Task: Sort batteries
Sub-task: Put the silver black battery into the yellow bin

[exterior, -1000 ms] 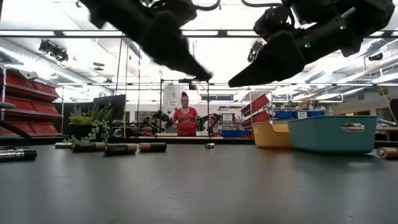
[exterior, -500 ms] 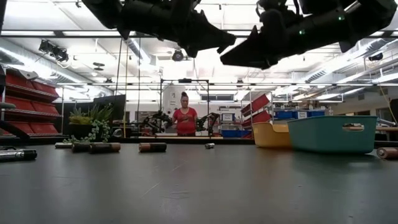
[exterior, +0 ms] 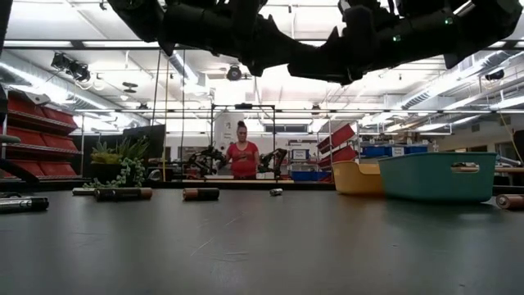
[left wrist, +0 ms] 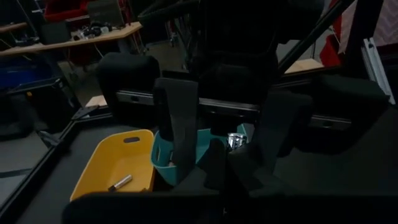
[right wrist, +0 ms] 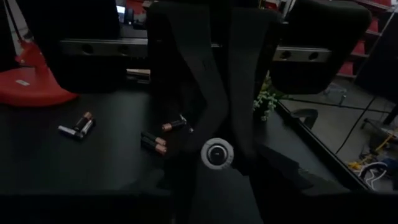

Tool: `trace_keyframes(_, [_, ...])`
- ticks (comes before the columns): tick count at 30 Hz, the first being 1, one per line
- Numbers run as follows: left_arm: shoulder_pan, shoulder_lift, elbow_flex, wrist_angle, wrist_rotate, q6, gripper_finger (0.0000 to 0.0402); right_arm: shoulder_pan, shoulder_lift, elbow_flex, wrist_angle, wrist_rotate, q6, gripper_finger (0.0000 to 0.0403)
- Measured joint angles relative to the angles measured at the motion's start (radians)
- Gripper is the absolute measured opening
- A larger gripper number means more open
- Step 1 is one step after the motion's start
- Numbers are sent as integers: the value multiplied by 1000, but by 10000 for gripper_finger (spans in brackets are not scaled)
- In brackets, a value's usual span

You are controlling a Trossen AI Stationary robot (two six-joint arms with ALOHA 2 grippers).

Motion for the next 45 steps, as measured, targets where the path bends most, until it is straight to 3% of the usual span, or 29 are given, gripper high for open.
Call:
trace_keyframes(6, [1,-1,0,0,-6,7,0,-3,0,-2,10,-3,-18,26])
trace_keyframes(12, [1,-2,1,-11,-74,-44,20,-29,0,-2,6,-3,12,23])
trace_keyframes(23, [-3,-33,0,-118,-257,-43,207,-93,0,4,-60,-9,49,23])
trace_keyframes(27, [-2,-105,-2,-254,-354,-43,239,-141,-2,6,-137,-9,106,23])
trace_keyframes(32, [-22,-210,-2,-526,-424,-123,239,-229,-20,5,-289,-6,163,23])
trace_keyframes(39, [-45,-288,0,-1016,-426,-368,219,-367,-59,2,-606,173,290,44])
trace_keyframes(42, [-47,-287,-1,-1180,-425,-453,213,-430,-59,2,-676,166,355,56])
trace_keyframes(45, [-47,-282,-11,-1261,-424,-490,211,-475,-59,2,-728,87,389,62])
